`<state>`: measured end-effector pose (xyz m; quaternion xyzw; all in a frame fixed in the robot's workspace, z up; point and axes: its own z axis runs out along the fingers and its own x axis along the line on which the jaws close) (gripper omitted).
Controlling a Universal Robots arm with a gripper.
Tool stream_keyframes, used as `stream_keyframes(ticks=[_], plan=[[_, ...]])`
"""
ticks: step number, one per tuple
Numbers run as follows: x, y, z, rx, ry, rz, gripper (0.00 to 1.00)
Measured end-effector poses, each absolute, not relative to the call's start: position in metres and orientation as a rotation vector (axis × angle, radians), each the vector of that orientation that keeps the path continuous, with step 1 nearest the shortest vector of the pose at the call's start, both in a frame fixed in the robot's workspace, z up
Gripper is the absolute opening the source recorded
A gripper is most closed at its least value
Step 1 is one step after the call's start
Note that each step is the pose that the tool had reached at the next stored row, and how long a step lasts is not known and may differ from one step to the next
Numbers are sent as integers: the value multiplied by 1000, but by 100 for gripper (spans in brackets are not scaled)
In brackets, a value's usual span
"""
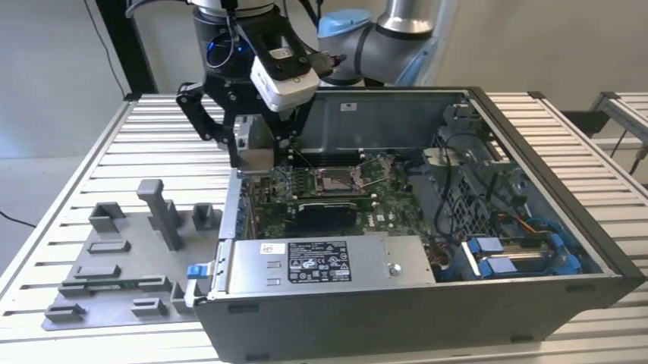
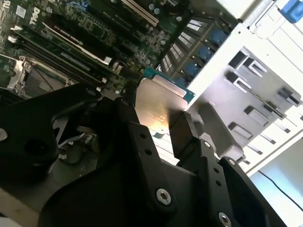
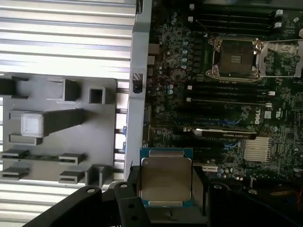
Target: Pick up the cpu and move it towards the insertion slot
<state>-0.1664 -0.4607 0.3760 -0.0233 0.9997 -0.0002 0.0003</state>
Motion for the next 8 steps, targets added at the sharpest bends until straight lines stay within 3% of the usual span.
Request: stream_keyframes(ticks=[8], plan=[[-145,-461,376,-79,3142,-1,0]])
